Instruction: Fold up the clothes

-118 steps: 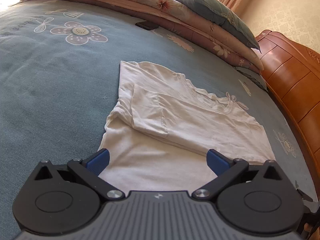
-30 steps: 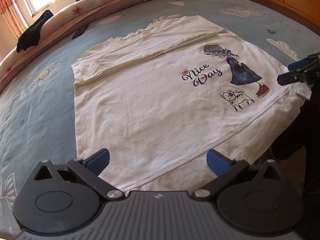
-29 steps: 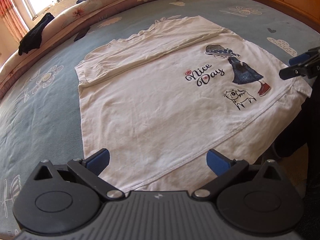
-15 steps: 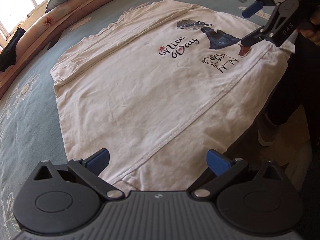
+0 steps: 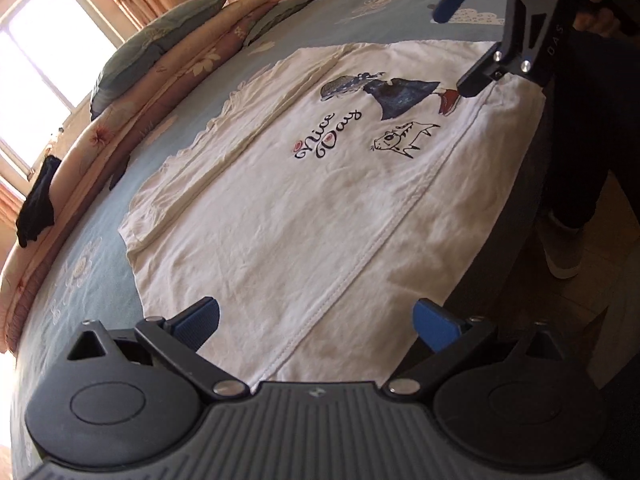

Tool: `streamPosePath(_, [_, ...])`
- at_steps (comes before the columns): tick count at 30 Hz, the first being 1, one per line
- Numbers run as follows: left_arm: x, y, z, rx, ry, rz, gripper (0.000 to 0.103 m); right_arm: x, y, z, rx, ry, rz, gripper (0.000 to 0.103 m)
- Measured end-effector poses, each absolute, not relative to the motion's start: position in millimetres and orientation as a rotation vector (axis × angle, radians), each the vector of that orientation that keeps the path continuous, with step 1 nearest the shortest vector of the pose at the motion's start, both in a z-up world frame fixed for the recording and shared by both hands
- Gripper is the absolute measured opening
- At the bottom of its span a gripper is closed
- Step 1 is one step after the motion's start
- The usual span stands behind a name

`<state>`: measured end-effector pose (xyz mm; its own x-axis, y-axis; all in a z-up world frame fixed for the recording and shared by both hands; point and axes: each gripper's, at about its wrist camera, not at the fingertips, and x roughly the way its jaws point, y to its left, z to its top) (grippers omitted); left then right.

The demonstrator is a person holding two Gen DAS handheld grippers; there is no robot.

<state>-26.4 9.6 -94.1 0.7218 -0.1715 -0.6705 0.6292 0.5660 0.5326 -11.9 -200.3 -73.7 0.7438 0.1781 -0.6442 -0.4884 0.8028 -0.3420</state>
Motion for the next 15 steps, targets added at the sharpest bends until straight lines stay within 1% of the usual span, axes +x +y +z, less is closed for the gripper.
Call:
streamPosePath(3, [-38,-4,-104,0.974,0.549,-0.562,0.102,-19,-188,-72,-0.619,0.605,0.415,0.103])
streamPosePath(9, [-55,-26,-129,1.163,0.462,-0.587,0.102,-9,-181,-73,-0.610,0.632,0.444,0.103])
streamPosePath(15, [-47,-39,-149,1.249,0.379,-0.516,0.102,-5,-177,-67,-0.622,0.608,0.428,0.103])
